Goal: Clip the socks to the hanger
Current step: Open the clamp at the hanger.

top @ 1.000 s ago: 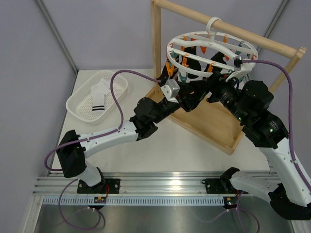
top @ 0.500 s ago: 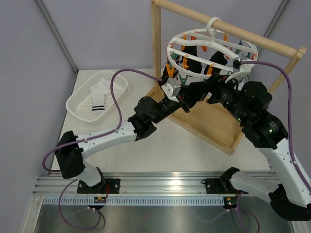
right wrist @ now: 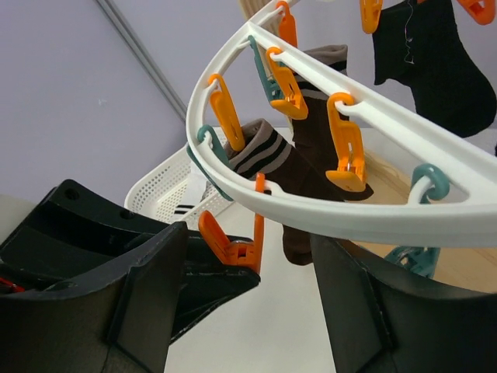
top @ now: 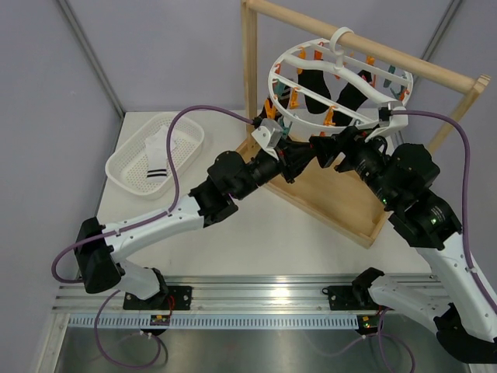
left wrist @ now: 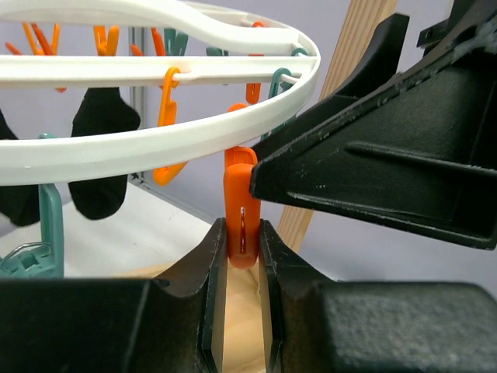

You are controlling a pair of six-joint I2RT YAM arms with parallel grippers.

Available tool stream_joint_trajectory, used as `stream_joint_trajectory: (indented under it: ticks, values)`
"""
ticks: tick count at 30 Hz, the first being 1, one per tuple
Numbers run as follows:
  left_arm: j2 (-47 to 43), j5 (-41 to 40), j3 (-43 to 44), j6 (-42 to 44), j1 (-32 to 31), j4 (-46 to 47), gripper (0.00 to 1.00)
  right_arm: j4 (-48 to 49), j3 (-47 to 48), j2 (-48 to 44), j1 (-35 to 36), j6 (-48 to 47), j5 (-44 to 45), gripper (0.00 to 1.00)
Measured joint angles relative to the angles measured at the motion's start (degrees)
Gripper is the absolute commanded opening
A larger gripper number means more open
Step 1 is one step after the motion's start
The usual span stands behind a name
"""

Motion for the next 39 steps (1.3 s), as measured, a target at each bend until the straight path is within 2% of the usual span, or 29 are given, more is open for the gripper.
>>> stream_joint_trajectory:
  ticks: [13, 29, 39]
  values:
    - [-0.04, -0.70, 1.57, -1.44, 0.24, -4.44, 0.02, 1.99, -0.46, 2.54, 0.00, -0.07, -4.61, 0.70]
    - [0.15, -0.55, 1.92, -1.44, 0.39, -5.27, 0.02, 2.08, -0.31, 2.91, 0.00, -0.42, -4.63, 0.62]
    - [0.17, -0.46, 2.19, -1.42, 0.39, -5.40, 0.02, 2.03, 0.37, 2.95, 0.00, 0.92, -3.76, 0.62]
